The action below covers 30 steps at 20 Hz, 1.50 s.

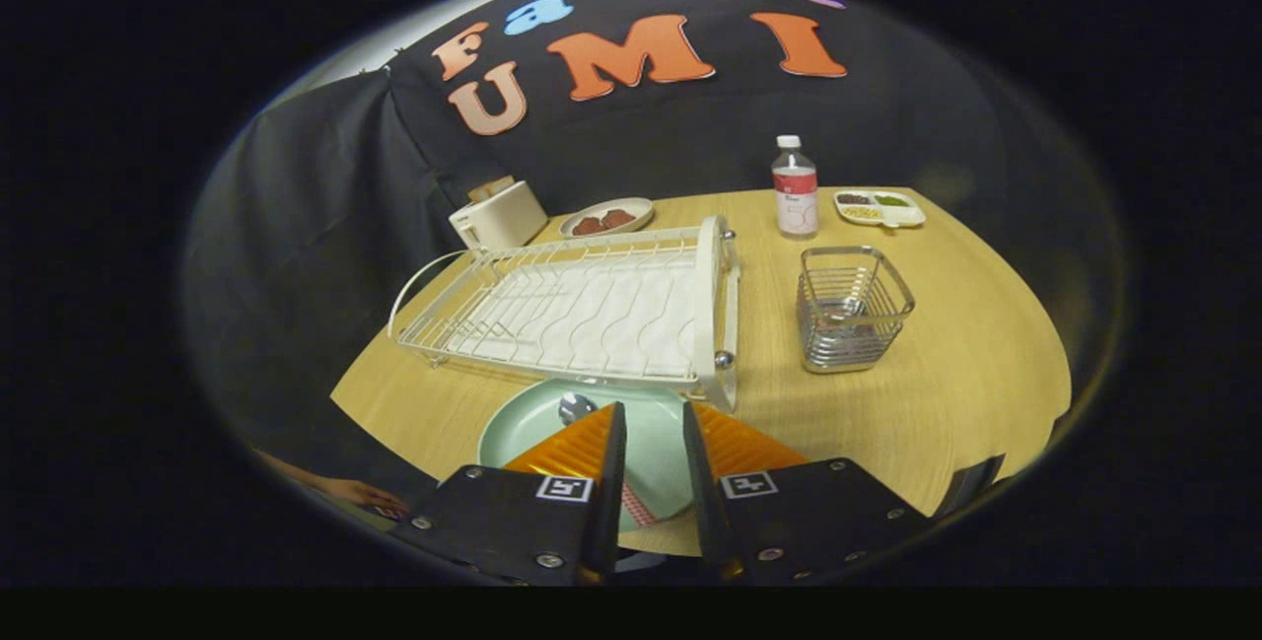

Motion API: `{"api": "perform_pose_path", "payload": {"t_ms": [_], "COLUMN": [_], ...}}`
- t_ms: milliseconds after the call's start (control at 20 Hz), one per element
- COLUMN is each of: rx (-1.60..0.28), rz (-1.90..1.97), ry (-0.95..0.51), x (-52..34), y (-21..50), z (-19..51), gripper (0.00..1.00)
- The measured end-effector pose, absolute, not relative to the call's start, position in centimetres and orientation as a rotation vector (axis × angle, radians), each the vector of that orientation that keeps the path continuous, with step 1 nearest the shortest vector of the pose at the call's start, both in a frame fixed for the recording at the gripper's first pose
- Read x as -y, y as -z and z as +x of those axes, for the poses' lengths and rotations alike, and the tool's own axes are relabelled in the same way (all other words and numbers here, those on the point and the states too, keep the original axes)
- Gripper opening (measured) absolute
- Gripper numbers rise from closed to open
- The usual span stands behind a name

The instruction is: Take the plate from the dish rack, then take the spoon from the basket and place it into the plate.

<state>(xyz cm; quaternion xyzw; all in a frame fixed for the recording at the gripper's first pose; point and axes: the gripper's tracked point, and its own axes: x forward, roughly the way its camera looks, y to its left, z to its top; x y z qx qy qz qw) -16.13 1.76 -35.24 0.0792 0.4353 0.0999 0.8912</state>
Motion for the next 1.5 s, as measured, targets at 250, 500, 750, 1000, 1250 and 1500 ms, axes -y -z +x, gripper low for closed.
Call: {"api": "perform_pose_path", "payload": {"t_ms": [250,500,750,1000,1250,1500], "rx": [-0.755,-0.583,-0.445,-0.433,-0.424,-0.368], "rz": [0.110,0.058,0.008,0.013,-0.007,-0.019], "ry": [-0.143,-0.111,-0.107,-0.116,-0.138,-0.136], "x": [1.0,2.2,2.1,1.3,0.3,0.3], "y": [29.8,23.3,18.5,17.7,17.0,14.9], "z": [-11.9,-8.1,-5.7,-4.9,-4.3,-3.5], "gripper": [0.48,0.59,0.73,0.80,0.83,0.84]}}
